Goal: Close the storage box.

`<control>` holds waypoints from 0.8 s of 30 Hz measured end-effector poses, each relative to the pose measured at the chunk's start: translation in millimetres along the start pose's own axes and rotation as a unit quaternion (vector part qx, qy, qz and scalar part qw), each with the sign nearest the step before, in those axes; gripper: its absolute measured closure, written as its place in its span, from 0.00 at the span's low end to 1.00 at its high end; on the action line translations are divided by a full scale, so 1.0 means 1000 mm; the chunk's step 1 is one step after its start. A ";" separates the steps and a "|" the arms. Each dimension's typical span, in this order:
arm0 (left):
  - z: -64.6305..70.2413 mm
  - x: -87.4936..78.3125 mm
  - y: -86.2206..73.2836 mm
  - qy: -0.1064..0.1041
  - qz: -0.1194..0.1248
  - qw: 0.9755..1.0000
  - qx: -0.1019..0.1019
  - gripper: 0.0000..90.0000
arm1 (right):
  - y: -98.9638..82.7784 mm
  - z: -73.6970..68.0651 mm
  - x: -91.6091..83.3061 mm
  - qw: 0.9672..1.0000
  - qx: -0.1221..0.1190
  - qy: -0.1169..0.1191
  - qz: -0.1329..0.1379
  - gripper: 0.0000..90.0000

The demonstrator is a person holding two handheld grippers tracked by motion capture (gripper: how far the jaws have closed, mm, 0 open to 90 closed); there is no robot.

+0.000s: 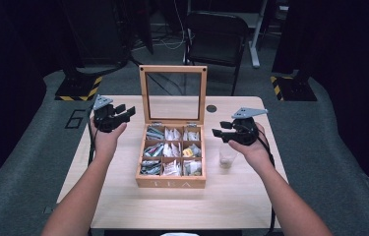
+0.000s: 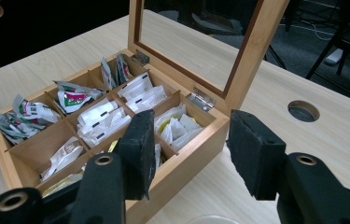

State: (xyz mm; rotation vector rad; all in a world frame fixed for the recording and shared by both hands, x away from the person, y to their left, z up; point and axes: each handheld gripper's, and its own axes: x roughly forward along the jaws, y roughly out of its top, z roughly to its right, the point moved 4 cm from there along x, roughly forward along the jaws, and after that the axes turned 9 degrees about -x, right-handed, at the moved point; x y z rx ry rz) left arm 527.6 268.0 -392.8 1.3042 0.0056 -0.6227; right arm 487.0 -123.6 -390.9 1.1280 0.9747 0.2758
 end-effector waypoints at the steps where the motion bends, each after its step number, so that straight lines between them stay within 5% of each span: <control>1: 0.000 0.000 0.000 -0.001 -0.001 1.000 0.002 0.58 | 0.001 0.000 0.001 1.000 -0.004 0.000 0.000 0.56; 5: 0.001 0.000 0.000 -0.002 0.000 1.000 0.004 0.58 | 0.006 -0.002 0.007 1.000 -0.003 0.022 0.008 0.55; 24: -0.001 -0.003 0.002 0.002 0.000 1.000 0.005 0.58 | 0.037 0.011 0.029 1.000 -0.001 0.009 0.012 0.55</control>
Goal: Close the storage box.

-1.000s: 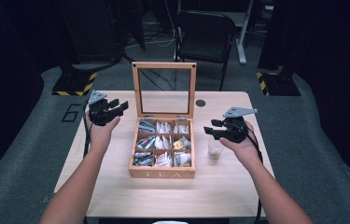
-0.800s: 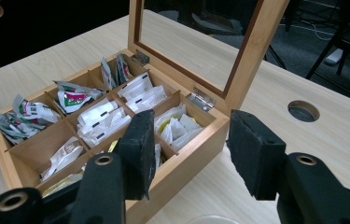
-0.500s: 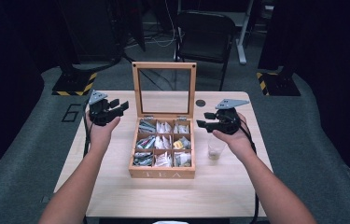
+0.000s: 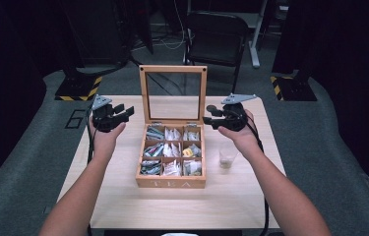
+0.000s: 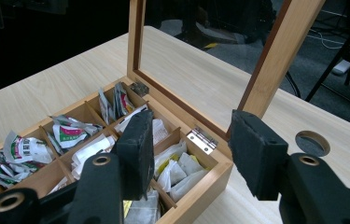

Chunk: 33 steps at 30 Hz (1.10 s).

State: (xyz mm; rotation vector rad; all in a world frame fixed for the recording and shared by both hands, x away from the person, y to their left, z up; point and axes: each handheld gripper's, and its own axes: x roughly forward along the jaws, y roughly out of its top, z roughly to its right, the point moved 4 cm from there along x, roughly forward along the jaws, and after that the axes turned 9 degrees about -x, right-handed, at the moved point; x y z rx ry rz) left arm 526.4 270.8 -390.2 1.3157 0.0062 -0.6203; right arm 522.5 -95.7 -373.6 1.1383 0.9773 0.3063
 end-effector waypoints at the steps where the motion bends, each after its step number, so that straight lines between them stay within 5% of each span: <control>1: 0.000 0.000 0.000 0.000 0.000 1.000 0.000 0.58 | 0.002 0.000 0.000 1.000 0.000 0.000 -0.002 0.55; 33: 0.000 0.001 -0.001 -0.003 -0.006 1.000 0.006 0.59 | 0.003 0.040 0.048 1.000 0.014 -0.018 -0.021 0.56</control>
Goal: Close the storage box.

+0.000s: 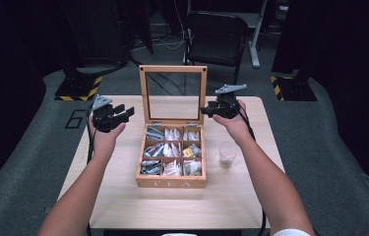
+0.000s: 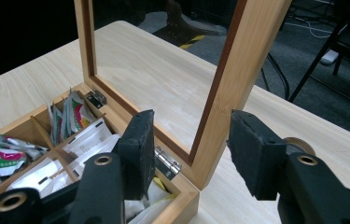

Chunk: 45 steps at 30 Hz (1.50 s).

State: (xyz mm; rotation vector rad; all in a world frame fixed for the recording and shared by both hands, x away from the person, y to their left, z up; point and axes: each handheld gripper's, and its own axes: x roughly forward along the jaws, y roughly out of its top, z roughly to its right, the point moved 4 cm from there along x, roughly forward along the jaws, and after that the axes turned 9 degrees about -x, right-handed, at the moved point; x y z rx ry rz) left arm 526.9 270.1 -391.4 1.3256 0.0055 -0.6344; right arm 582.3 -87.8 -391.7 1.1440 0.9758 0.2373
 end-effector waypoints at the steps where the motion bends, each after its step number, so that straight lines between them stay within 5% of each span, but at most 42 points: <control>1: 0.000 0.000 0.000 0.000 0.001 1.000 0.002 0.59 | 0.000 0.001 0.003 1.000 0.005 0.002 0.001 0.56; 12: 0.002 -0.003 0.000 0.000 0.001 1.000 0.005 0.59 | -0.001 0.014 0.022 0.999 0.015 -0.026 -0.013 0.56; 23: 0.001 -0.004 0.000 -0.001 0.000 1.000 0.005 0.59 | -0.005 0.018 0.031 1.000 0.020 -0.006 -0.001 0.57; 37: -0.002 -0.008 0.000 -0.001 -0.002 1.000 0.007 0.59 | 0.004 0.017 0.041 1.000 0.018 -0.013 -0.007 0.53; 45: -0.002 -0.009 0.001 0.001 0.003 1.000 0.002 0.58 | 0.005 0.017 0.033 0.999 0.037 -0.004 -0.009 0.61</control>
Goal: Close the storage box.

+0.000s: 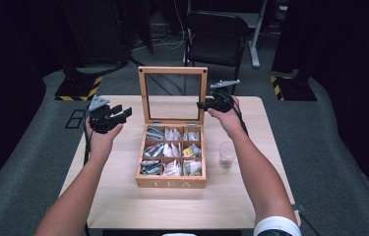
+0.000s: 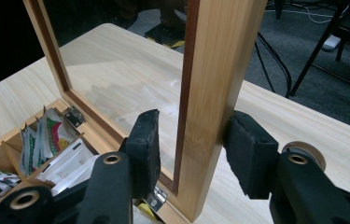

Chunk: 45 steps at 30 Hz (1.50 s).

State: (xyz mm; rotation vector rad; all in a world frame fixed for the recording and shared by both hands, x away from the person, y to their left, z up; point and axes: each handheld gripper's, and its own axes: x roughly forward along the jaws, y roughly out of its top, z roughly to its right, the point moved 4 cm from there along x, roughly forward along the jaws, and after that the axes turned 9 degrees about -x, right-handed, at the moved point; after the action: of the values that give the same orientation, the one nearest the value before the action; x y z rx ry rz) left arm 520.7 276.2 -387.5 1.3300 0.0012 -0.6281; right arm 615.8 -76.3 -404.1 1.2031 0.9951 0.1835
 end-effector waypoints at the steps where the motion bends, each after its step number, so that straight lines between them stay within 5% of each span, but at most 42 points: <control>1: 0.000 0.000 0.000 0.000 0.000 1.000 -0.001 0.58 | 0.000 0.000 -0.001 1.000 -0.001 0.000 0.001 0.62; 5: 0.002 0.001 0.000 -0.002 -0.001 1.000 0.000 0.58 | -0.002 0.000 -0.006 1.000 0.000 -0.003 0.003 0.73; 18: 0.009 0.006 0.000 -0.006 0.000 1.000 0.004 0.59 | -0.006 -0.012 -0.019 0.999 -0.035 0.010 0.009 0.71; 25: 0.016 0.007 0.004 -0.013 0.000 1.000 0.012 0.58 | -0.004 -0.016 -0.025 0.999 -0.028 0.022 0.035 0.70; 45: 0.037 0.014 0.009 -0.027 -0.007 0.999 0.039 0.59 | -0.008 -0.025 -0.033 0.998 -0.044 0.023 0.034 0.69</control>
State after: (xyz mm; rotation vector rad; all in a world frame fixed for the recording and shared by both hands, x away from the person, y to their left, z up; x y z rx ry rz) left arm 523.9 238.1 -374.6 1.3891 -0.0589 -0.6807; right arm 575.4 -81.9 -393.7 1.1573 0.9772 0.3082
